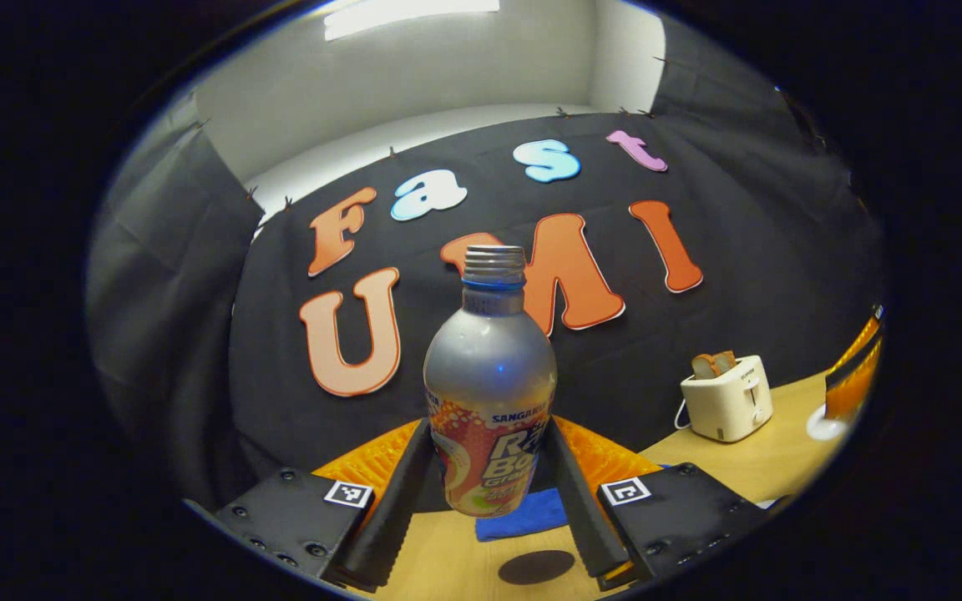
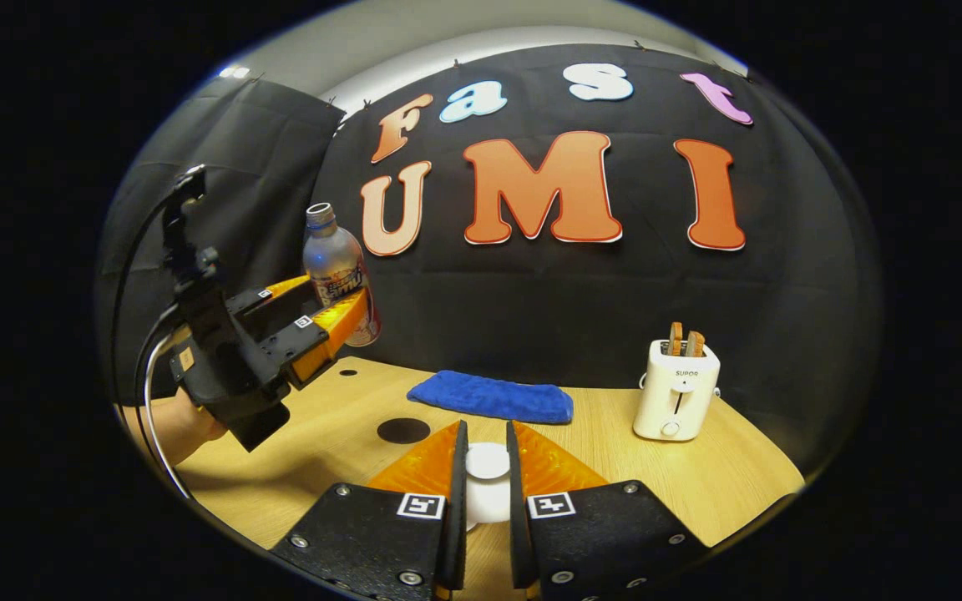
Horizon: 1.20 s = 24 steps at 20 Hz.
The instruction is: Open the teacup lid with one hand, grasp the water bottle and pour water into the teacup with the other hand; after pouring, place the water bottle on the coaster and then close the teacup lid.
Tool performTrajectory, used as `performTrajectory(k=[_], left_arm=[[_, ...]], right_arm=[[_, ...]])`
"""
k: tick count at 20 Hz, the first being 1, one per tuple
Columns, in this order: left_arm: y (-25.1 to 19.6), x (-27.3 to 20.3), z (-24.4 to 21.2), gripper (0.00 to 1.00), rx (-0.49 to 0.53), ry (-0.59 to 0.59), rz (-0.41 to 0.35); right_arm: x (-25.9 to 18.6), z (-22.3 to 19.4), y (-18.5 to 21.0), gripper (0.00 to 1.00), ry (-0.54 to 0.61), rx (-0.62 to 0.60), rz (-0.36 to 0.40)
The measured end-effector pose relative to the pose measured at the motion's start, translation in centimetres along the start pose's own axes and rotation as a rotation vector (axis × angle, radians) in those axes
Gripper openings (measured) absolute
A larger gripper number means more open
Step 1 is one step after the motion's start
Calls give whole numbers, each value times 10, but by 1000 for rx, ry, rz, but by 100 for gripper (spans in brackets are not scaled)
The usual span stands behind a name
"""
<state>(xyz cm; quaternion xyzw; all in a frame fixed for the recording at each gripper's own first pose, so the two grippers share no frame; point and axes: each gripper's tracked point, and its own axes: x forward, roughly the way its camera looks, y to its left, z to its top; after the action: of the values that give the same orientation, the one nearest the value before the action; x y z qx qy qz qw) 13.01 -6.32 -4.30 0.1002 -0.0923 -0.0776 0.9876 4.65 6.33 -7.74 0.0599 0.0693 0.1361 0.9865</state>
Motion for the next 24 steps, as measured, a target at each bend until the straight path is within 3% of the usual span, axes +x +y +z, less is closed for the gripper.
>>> performTrajectory(k=[1, 3, 5, 8, 13, 15, 17, 18, 24], left_arm=[[3, 2, -15, 84, -53, 29, -4], [3, 7, -37, 84, -134, 92, -9], [1, 9, -61, 80, -162, 149, -26], [-4, 14, -94, 88, -222, 221, -41], [-10, 26, -145, 80, -318, 349, -50], [-15, 26, -163, 84, -322, 405, -61], [-19, 28, -175, 81, -308, 437, -68], [-19, 29, -180, 85, -302, 445, -65], [-17, 27, -203, 85, -278, 507, -53]], right_arm=[[1, -1, 2, 22, 2, -5, 4], [6, -6, 6, 22, 10, -7, 16], [13, -12, 8, 22, 21, 1, 23], [27, -21, 12, 22, 46, 14, 37], [41, -37, 14, 22, 81, 12, 56], [44, -41, 12, 22, 92, -8, 55], [46, -43, 11, 22, 97, -12, 60], [47, -45, 11, 22, 101, -7, 64], [49, -45, 17, 22, 106, 15, 87]])
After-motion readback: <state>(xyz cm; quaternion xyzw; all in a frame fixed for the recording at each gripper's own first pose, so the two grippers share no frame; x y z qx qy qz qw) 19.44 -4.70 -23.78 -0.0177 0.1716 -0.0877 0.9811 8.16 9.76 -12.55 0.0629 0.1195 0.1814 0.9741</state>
